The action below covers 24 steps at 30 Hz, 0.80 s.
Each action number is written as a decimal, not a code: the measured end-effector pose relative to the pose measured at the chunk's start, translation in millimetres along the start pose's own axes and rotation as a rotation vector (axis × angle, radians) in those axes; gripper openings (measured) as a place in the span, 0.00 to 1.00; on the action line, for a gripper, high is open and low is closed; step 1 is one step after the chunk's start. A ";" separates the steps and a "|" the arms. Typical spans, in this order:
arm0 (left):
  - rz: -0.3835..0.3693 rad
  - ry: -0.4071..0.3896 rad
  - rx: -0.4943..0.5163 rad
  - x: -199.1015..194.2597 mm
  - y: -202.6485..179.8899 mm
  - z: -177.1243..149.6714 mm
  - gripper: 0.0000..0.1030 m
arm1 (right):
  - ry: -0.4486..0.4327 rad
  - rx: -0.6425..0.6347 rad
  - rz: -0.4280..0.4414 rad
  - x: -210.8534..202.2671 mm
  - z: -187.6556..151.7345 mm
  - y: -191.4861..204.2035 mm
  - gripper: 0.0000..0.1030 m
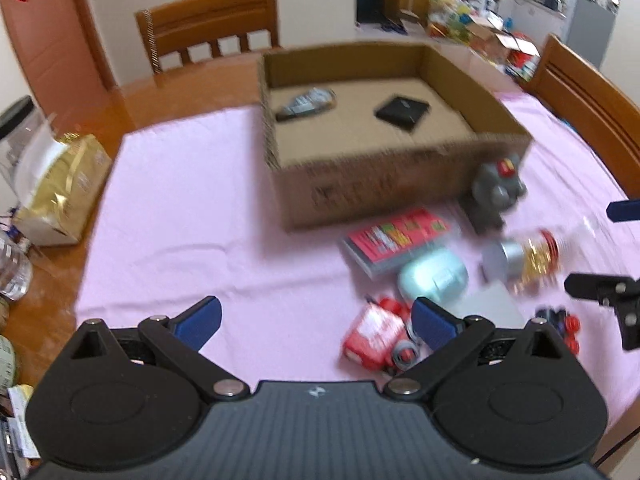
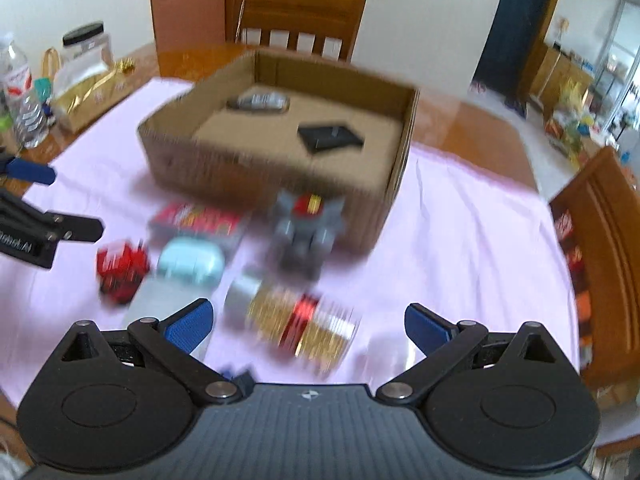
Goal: Organize rigid objects
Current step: 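Move both tools back toward the toy trains on the cloth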
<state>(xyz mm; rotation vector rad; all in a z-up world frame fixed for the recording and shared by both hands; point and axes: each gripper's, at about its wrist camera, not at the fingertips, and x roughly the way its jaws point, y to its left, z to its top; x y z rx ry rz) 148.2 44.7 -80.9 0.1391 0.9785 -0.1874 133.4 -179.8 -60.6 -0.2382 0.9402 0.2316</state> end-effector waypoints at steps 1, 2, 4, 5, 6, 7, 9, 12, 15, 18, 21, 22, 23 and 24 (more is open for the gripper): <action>-0.007 0.008 0.010 2.1 -2.1 -3.5 0.98 | 0.015 0.005 0.004 -0.1 -7.9 2.2 1.00; -0.013 0.016 0.022 4.0 -4.4 -7.3 0.98 | 0.032 0.009 0.009 0.4 -14.4 4.2 1.00; -0.022 0.032 0.042 9.3 -8.0 -14.4 0.98 | 0.057 0.020 0.019 0.4 -27.9 6.5 1.00; -0.027 0.039 0.053 12.2 -9.7 -17.1 0.98 | 0.070 0.021 0.023 0.7 -33.4 8.3 1.00; -0.027 0.050 0.065 15.7 -11.6 -19.6 0.98 | 0.081 0.020 0.027 0.7 -38.3 10.2 1.00; -0.027 0.058 0.076 18.6 -12.9 -21.4 0.98 | 0.092 0.014 0.034 0.7 -42.6 12.1 1.00; -0.030 0.067 0.095 23.7 -14.7 -23.2 0.98 | 0.107 -0.010 0.050 0.5 -50.8 16.9 1.00; -0.038 0.084 0.102 32.8 -16.3 -25.5 0.98 | 0.127 -0.070 0.064 2.0 -62.2 26.9 1.00; -0.039 0.097 0.110 41.1 -16.3 -26.9 0.98 | 0.145 -0.114 0.092 9.6 -67.7 33.2 1.00; -0.050 0.106 0.121 46.4 -16.0 -28.3 0.98 | 0.162 -0.142 0.129 22.5 -71.7 37.2 1.00; -0.077 0.095 0.124 48.0 -13.5 -26.9 0.98 | 0.195 -0.165 0.177 35.4 -73.9 37.3 1.00; -0.086 0.092 0.126 49.2 -12.8 -26.0 0.98 | 0.207 -0.171 0.194 38.9 -74.8 37.3 1.00; -0.093 0.085 0.129 50.5 -12.1 -25.1 0.98 | 0.193 -0.174 0.202 38.8 -74.8 36.8 1.00; -0.104 0.075 0.137 52.0 -11.4 -24.1 0.97 | 0.189 -0.189 0.207 39.3 -74.6 37.1 1.00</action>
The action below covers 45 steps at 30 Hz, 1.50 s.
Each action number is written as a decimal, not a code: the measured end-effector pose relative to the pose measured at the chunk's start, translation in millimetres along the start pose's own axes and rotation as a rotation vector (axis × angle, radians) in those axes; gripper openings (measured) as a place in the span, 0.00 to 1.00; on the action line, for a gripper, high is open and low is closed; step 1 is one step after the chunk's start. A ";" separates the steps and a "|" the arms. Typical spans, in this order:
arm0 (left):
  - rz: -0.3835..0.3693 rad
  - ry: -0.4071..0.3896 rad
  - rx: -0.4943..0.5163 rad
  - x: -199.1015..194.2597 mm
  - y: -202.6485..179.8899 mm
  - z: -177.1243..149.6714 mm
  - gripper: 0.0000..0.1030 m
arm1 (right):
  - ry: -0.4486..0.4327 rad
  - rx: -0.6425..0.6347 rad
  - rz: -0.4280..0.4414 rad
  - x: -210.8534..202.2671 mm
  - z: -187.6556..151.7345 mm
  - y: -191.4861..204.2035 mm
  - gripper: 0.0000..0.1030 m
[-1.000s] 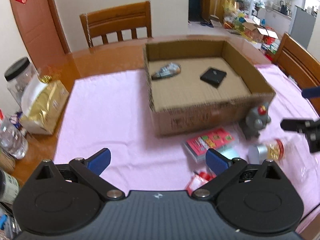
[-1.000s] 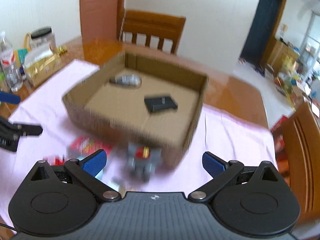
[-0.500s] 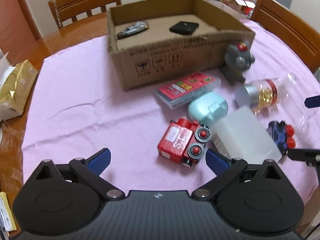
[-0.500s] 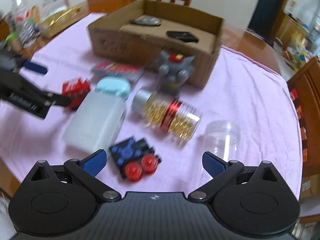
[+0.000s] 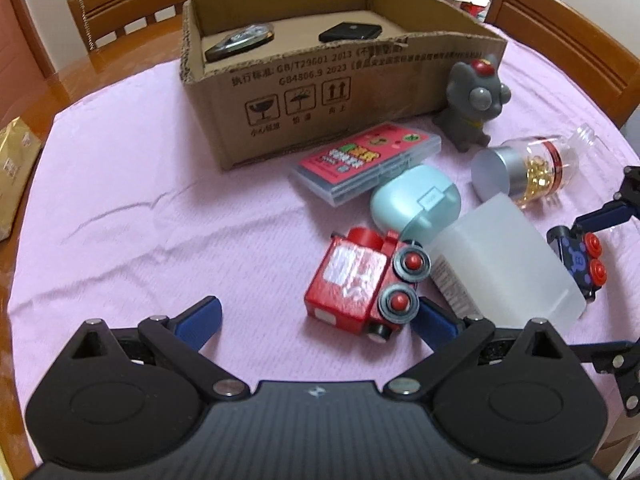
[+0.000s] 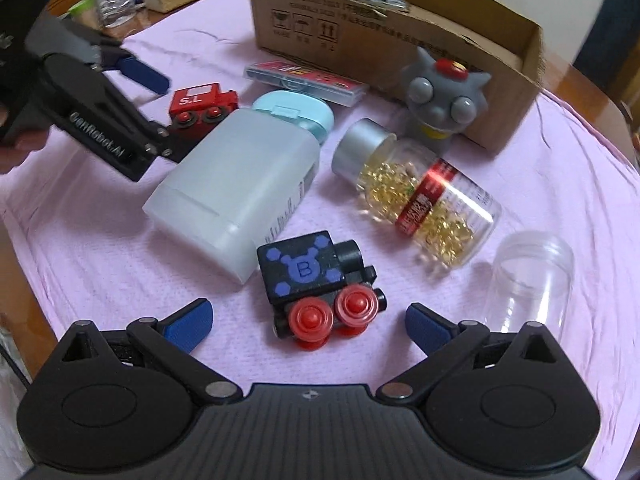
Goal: Organize rigid objects
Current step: 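Move both tools back toward the toy trains on the cloth, then grasp the red S.L train with the left tool while the right tool grasps the blue B train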
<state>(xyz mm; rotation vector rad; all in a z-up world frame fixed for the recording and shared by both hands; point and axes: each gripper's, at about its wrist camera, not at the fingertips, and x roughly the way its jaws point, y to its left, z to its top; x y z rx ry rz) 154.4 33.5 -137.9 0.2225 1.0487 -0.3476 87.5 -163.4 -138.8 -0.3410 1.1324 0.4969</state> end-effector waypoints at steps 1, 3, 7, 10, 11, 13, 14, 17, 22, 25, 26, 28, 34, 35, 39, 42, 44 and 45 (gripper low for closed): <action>-0.013 -0.006 0.009 0.7 1.1 1.4 0.94 | -0.002 -0.011 0.006 0.2 0.2 -0.2 1.00; -0.034 -0.018 0.042 1.4 1.6 5.2 0.89 | -0.014 -0.039 0.019 0.4 -0.1 -1.3 1.00; -0.081 -0.034 0.123 -1.0 -2.8 11.1 0.70 | -0.061 -0.076 0.038 -1.8 -7.1 -3.9 1.00; -0.103 -0.042 0.164 -1.5 -6.2 15.1 0.57 | -0.067 -0.072 0.037 -3.3 -8.6 -4.8 1.00; -0.107 -0.043 0.170 -1.6 -6.9 15.9 0.53 | -0.065 -0.073 0.038 -2.9 -7.5 -5.2 1.00; -0.102 -0.040 0.167 -2.5 -7.9 16.6 0.47 | -0.066 -0.078 0.040 -2.4 -6.6 -5.0 1.00; -0.098 -0.039 0.156 -2.6 -7.3 16.7 0.47 | -0.066 -0.080 0.041 -2.4 -6.2 -4.8 1.00; -0.070 -0.037 0.108 -5.0 -2.1 12.6 0.47 | -0.056 -0.082 0.040 -2.5 -4.6 -4.4 1.00; -0.048 -0.039 0.055 -10.8 5.6 2.2 0.47 | -0.034 -0.118 0.056 3.7 6.5 -3.4 1.00; -0.044 -0.039 0.045 -12.2 6.4 0.1 0.47 | -0.025 -0.176 0.082 8.8 15.5 -1.2 1.00; -0.041 -0.040 0.041 -12.5 6.4 -0.4 0.47 | -0.017 -0.194 0.090 10.2 18.5 0.1 1.00; -0.037 -0.043 0.035 -12.6 6.1 -1.3 0.47 | -0.002 -0.217 0.102 11.3 21.1 4.9 1.00; -0.032 -0.052 0.026 -13.4 5.2 -4.0 0.47 | 0.022 -0.285 0.132 9.0 14.6 27.6 1.00; -0.031 -0.052 0.025 -13.3 4.9 -3.8 0.47 | 0.026 -0.290 0.135 8.1 13.0 31.7 1.00; -0.032 -0.055 0.027 -13.3 4.9 -4.1 0.47 | 0.034 -0.314 0.142 4.6 6.2 47.8 1.00; -0.032 -0.056 0.030 -13.7 4.8 -4.5 0.47 | 0.028 -0.260 0.133 3.9 5.2 46.9 1.00; -0.032 -0.056 0.031 -13.8 4.7 -4.4 0.47 | 0.024 -0.211 0.123 3.4 5.5 41.2 0.99; -0.032 -0.057 0.031 -13.8 4.7 -4.4 0.47 | 0.024 -0.188 0.117 3.2 5.7 38.3 0.95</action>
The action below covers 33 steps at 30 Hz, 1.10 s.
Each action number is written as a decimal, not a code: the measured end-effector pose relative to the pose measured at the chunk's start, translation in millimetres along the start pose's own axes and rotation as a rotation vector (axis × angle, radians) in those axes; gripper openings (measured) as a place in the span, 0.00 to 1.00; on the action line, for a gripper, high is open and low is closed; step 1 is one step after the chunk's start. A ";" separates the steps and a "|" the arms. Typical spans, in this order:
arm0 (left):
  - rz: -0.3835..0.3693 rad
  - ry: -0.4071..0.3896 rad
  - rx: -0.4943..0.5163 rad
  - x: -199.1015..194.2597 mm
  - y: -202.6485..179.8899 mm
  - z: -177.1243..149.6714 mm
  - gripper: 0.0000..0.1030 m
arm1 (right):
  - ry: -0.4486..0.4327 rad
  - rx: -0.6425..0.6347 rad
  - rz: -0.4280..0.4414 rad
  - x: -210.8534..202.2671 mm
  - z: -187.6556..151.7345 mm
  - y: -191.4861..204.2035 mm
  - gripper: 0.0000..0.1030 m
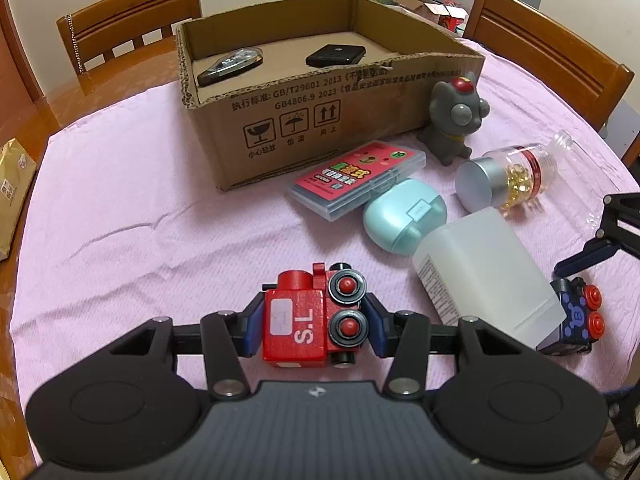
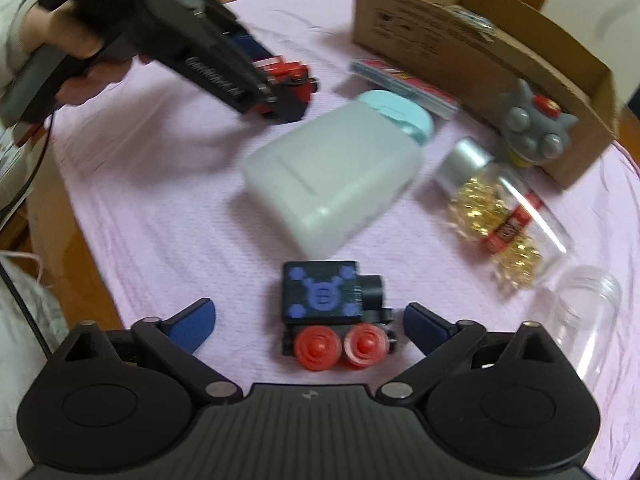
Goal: Organize rigid objects
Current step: 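Grasp the red S.L train with the left tool while the right tool grasps the blue B train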
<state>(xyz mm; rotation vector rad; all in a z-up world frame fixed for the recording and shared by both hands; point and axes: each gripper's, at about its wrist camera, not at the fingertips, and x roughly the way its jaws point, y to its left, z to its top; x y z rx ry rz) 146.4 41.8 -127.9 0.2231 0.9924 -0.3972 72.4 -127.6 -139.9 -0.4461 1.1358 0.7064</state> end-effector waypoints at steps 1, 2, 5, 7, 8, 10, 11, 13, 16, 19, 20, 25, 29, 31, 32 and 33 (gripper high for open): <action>0.000 -0.001 -0.001 0.0 0.1 -0.1 0.47 | -0.002 0.013 -0.010 -1.1 -1.4 -1.0 0.91; 0.000 -0.002 0.001 -0.1 -0.2 -0.2 0.47 | -0.004 0.017 -0.021 -2.2 -1.6 -2.0 0.90; 0.001 -0.004 0.003 -0.6 -0.5 -0.9 0.48 | -0.011 0.019 -0.042 -6.0 -1.1 -3.2 0.80; 0.002 -0.001 0.004 -1.0 -0.3 -0.9 0.48 | -0.014 0.031 -0.048 -8.7 -1.2 -3.4 0.73; 0.001 0.001 0.004 -1.2 -0.1 -0.9 0.48 | -0.015 0.036 -0.051 -9.7 -1.2 -2.5 0.71; 0.003 0.003 0.002 -1.2 -0.3 -1.1 0.48 | -0.020 0.051 -0.066 -11.1 -0.9 -1.5 0.63; 0.004 0.003 0.001 -1.3 -0.5 -1.3 0.49 | -0.019 0.057 -0.069 -11.9 -1.2 -1.4 0.61; 0.011 0.006 -0.009 -1.1 -0.8 -0.8 0.49 | -0.020 0.067 -0.079 -12.3 -0.1 -3.4 0.56; 0.022 0.015 -0.025 -0.9 -2.0 0.8 0.49 | -0.021 0.081 -0.089 -15.8 -1.5 -4.2 0.56; 0.030 0.020 -0.039 -0.8 -2.0 1.5 0.49 | -0.021 0.089 -0.097 -15.1 -0.3 -3.8 0.56; 0.032 0.021 -0.044 -0.8 -2.1 1.6 0.49 | -0.022 0.089 -0.099 -14.6 0.1 -3.2 0.56; 0.034 0.026 -0.047 -0.8 -3.9 2.5 0.49 | -0.022 0.091 -0.104 -13.3 1.6 -1.8 0.59; 0.033 0.024 -0.053 -0.9 -3.8 2.4 0.47 | -0.023 0.103 -0.112 -13.5 0.9 -1.9 0.59; 0.035 0.023 -0.053 -1.0 -4.2 2.1 0.47 | -0.026 0.104 -0.119 -13.8 0.8 -1.3 0.55; 0.035 0.024 -0.054 -1.2 -4.5 1.9 0.47 | -0.026 0.102 -0.118 -14.1 0.8 -1.0 0.55; 0.033 0.025 -0.054 -1.4 -4.5 1.6 0.47 | -0.027 0.099 -0.117 -14.4 0.7 -0.2 0.55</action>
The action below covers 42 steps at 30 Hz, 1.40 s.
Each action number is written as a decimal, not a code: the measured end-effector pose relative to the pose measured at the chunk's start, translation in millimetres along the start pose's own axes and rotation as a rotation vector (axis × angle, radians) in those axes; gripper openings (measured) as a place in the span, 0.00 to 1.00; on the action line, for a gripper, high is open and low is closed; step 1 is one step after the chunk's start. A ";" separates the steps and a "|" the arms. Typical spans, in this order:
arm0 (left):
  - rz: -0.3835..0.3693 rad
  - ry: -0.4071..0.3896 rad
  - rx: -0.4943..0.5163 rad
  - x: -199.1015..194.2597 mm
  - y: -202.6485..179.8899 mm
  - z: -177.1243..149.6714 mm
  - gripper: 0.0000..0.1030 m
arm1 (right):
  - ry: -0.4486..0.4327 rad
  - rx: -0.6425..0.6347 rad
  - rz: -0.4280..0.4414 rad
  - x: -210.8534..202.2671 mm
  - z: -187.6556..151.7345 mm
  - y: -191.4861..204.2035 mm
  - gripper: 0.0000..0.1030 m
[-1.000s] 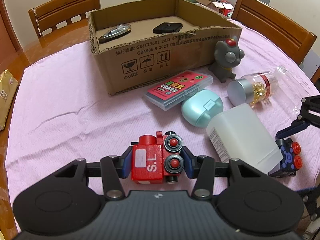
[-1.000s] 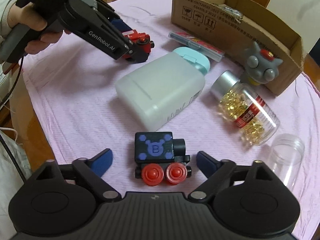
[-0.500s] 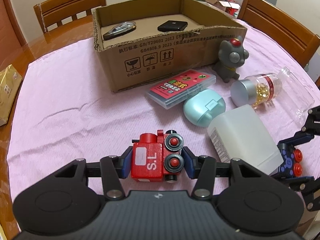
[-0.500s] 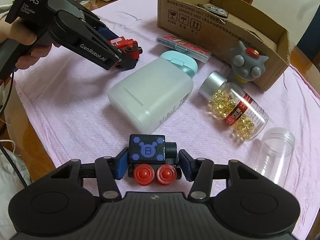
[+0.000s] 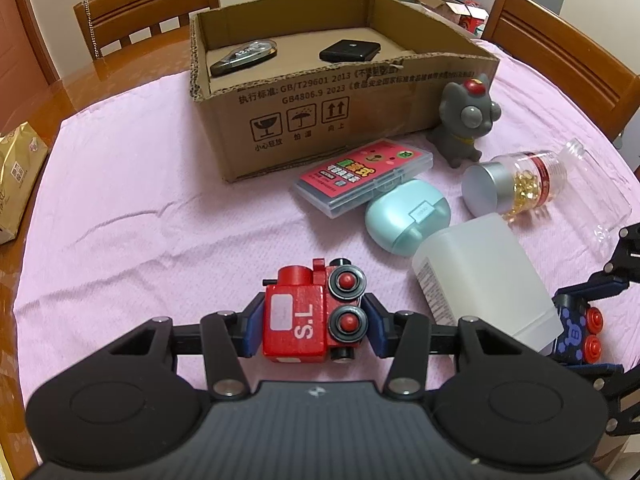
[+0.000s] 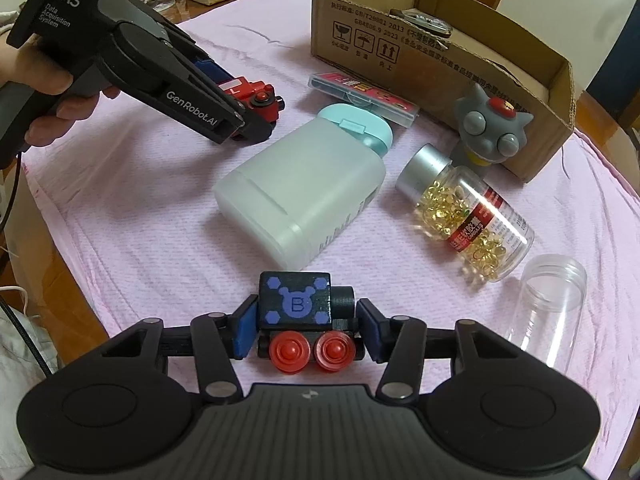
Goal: Organize rigid objects
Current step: 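Grasp the red S.L train with the left tool while the right tool grasps the blue B train, then lower the red train into the box with the left tool while the right tool carries the blue train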
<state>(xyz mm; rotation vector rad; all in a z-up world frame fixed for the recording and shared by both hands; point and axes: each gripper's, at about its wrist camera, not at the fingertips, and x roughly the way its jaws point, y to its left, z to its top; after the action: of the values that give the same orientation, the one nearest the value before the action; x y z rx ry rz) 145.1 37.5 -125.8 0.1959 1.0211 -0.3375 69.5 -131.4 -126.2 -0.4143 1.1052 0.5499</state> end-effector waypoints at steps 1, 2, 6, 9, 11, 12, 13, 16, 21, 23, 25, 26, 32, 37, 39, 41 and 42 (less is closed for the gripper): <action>-0.002 0.001 0.002 -0.2 -0.2 -0.1 0.47 | 0.000 0.000 0.001 -0.3 -0.1 0.5 0.55; -0.002 0.003 0.004 -0.4 -0.4 0.0 0.47 | 0.000 -0.001 0.000 -0.6 -0.4 0.9 0.55; 0.003 0.004 0.003 -0.6 -0.7 0.0 0.47 | 0.004 0.006 0.001 -0.8 -0.3 -0.1 0.55; 0.008 0.007 0.003 -0.4 -2.1 0.6 0.47 | 0.002 0.022 0.003 -0.5 0.6 -1.4 0.55; 0.003 0.010 0.006 -0.6 -2.9 0.7 0.47 | -0.003 0.013 0.003 0.1 1.0 0.0 0.56; 0.002 0.013 0.007 -0.9 -3.1 0.8 0.47 | -0.005 0.009 0.000 0.6 0.8 0.8 0.55; 0.001 0.017 0.006 -1.5 -3.3 1.2 0.47 | -0.006 0.006 0.000 1.2 0.5 1.5 0.55; -0.005 0.026 0.013 -5.9 -3.7 1.8 0.47 | -0.005 0.006 -0.007 0.0 1.6 2.4 0.55; -0.022 0.036 0.042 -20.0 -3.7 1.1 0.47 | -0.011 0.007 -0.009 -8.3 3.5 2.2 0.54; -0.017 0.040 0.047 -25.2 -2.5 0.7 0.47 | -0.014 0.012 -0.013 -12.3 3.4 1.0 0.54; -0.011 0.036 0.050 -31.6 -0.1 0.6 0.47 | -0.015 0.012 -0.019 -15.1 2.7 0.0 0.54; -0.007 0.031 0.052 -35.5 1.2 0.5 0.47 | -0.014 0.015 -0.024 -16.4 2.4 -0.3 0.54; 0.002 0.001 0.032 -42.0 9.0 1.3 0.47 | -0.030 0.016 -0.049 -24.1 1.5 -1.2 0.54; -0.014 0.031 -0.003 -27.1 8.7 -2.7 0.47 | -0.024 0.074 -0.049 -12.1 1.4 -4.0 0.55; -0.021 0.036 -0.001 -25.3 6.8 -4.8 0.47 | -0.013 0.087 -0.042 -5.5 -0.8 -4.6 0.56; -0.027 0.039 0.005 -25.2 5.8 -5.5 0.47 | -0.012 0.097 -0.046 -1.9 -2.1 -4.9 0.57; -0.027 0.039 0.007 -25.5 5.6 -5.5 0.47 | -0.011 0.096 -0.043 -0.8 -2.2 -4.3 0.57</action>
<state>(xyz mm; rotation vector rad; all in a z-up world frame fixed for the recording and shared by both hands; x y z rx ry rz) 130.6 49.1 -106.7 0.1962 1.0623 -0.3630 70.3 -136.2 -126.2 -0.3509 1.1050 0.4587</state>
